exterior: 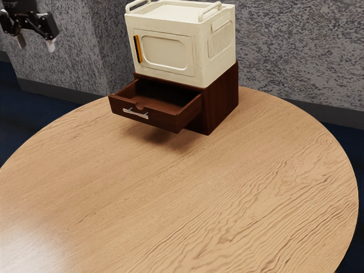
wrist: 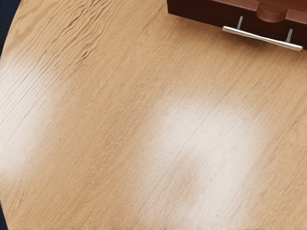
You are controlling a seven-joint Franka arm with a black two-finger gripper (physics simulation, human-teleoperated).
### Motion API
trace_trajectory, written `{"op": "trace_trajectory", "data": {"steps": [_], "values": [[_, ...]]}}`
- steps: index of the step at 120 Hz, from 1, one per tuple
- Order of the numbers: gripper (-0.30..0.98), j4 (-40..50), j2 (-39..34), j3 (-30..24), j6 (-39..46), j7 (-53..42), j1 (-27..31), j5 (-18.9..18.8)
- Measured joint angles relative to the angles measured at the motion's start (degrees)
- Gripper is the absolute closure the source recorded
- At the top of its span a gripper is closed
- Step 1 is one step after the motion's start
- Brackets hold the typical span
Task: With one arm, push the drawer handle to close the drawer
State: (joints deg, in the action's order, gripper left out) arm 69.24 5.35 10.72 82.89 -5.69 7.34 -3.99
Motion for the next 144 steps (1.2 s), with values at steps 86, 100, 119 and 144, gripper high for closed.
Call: {"op": "trace_trajectory", "data": {"steps": [86, 100, 119, 144], "values": [[0.02, 53.8, -43.0, -7.1, 3.4, 2.8, -7.6, 3.5], [0.02, 66.1, -43.8, -7.2, 8.7, 4.4, -9.6, 3.2], [0.02, 62.9, -28.5, -5.1, 22.3, 3.0, -11.5, 2.7], [0.02, 56.8, -16.3, 3.8, 33.4, 1.0, -16.1, 2.7]]}}
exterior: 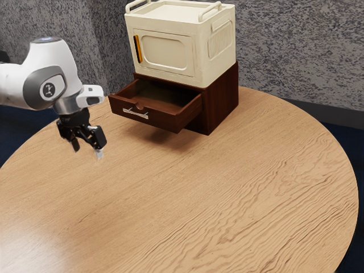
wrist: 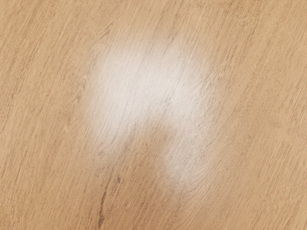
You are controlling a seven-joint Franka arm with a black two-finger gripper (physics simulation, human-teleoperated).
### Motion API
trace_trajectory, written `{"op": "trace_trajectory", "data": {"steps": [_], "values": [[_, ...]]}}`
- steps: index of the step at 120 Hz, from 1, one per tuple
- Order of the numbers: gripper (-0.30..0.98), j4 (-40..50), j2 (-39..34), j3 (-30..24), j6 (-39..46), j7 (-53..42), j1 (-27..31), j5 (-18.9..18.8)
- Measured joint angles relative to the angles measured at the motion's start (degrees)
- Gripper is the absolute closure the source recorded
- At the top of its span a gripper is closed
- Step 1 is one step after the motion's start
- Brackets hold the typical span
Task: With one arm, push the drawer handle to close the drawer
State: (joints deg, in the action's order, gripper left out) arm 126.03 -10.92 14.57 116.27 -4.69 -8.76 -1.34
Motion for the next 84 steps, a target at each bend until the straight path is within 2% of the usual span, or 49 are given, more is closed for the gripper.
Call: {"op": "trace_trajectory", "data": {"steps": [15, 47, 66, 84], "values": [[0.03, -2.0, 3.6, 3.2, 3.8, -1.6, -0.4, -0.1], [0.05, -7.7, 11.4, 3.6, 7.8, -4.2, -0.8, 0.6], [0.46, -10.4, 13.1, 3.7, 8.7, -5.3, -1.3, 2.1], [0.65, -16.9, 19.4, 3.0, 9.1, -6.4, 0.9, 3.3]]}}
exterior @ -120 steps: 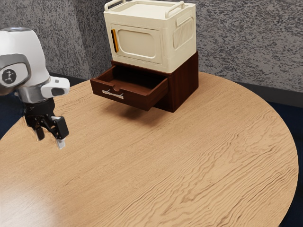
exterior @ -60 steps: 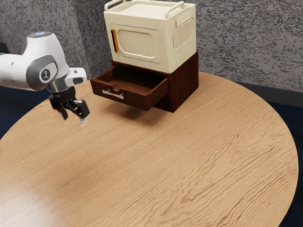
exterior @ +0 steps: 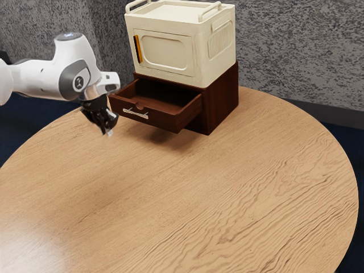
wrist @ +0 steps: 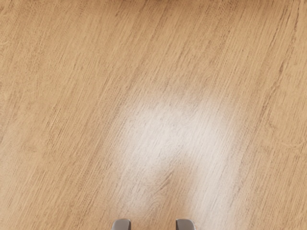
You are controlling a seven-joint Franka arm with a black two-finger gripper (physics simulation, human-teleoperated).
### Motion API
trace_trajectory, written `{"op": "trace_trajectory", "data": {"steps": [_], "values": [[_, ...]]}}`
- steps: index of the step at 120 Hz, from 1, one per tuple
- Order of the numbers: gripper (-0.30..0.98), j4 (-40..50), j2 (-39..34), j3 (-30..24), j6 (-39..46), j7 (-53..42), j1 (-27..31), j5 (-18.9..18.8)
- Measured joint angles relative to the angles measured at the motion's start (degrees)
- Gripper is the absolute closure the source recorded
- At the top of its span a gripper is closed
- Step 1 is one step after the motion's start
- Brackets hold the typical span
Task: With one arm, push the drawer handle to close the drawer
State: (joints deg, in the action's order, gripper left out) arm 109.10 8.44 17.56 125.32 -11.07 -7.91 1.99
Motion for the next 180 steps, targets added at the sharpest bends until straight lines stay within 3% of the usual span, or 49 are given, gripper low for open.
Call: {"op": "trace_trajectory", "data": {"steps": [18, 51, 68, 180], "values": [[0.73, -4.1, 4.1, -9.4, 0.1, -1.2, 9.3, 1.1], [0.77, -10.8, 9.4, -11.9, -0.1, -2.9, 11.6, 1.4], [0.78, -13.7, 11.5, -18.1, -0.3, -3.6, 17.6, 1.3], [0.79, -32.8, 26.9, -18.8, -3.4, -5.7, 18.4, 1.7]]}}
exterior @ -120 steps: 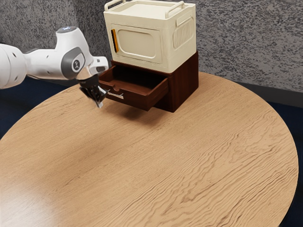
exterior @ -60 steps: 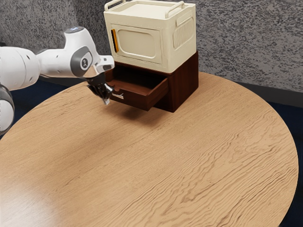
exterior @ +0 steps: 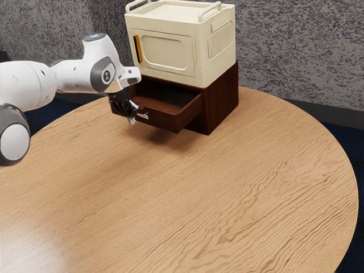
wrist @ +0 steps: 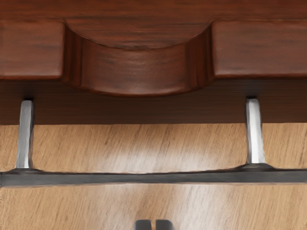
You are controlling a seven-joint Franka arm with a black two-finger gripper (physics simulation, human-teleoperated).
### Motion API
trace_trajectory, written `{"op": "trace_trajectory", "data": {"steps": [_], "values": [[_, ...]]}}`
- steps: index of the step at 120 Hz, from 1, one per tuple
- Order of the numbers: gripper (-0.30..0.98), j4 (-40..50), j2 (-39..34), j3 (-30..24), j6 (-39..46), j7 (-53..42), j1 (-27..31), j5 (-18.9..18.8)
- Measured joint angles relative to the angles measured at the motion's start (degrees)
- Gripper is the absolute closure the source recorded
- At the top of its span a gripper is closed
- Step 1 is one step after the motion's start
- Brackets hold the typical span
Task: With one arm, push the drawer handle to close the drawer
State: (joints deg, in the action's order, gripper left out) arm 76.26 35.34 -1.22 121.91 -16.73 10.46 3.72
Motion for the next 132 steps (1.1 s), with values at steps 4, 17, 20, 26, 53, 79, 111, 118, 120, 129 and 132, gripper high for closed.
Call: {"op": "trace_trajectory", "data": {"steps": [4, 17, 20, 26, 53, 79, 111, 118, 120, 129, 132], "values": [[0.79, -0.4, 0.3, 0.0, 0.1, 0.0, 0.0, 0.1], [0.79, -1.5, 1.4, -0.1, 0.7, -0.1, 0.3, 0.4], [0.79, -1.8, 1.6, -0.1, 0.8, -0.1, 0.5, 0.5], [0.79, -2.5, 2.2, 0.0, 1.0, -0.1, 0.8, 0.7], [0.78, -6.6, 5.7, -0.3, 1.5, -0.2, 0.8, 1.1], [0.79, -10.0, 7.3, -1.9, 1.8, -0.2, 0.8, 1.1], [0.78, -12.8, 10.1, -2.8, 3.4, -0.3, 1.2, 1.0], [0.79, -13.4, 10.5, -3.1, 4.2, -0.3, 1.2, 1.1], [0.79, -13.5, 10.5, -3.2, 4.4, -0.4, 1.2, 1.1], [0.79, -13.7, 10.6, -3.6, 5.2, -0.4, 1.1, 1.1], [0.79, -13.7, 10.6, -3.7, 5.5, -0.4, 1.1, 1.1]]}}
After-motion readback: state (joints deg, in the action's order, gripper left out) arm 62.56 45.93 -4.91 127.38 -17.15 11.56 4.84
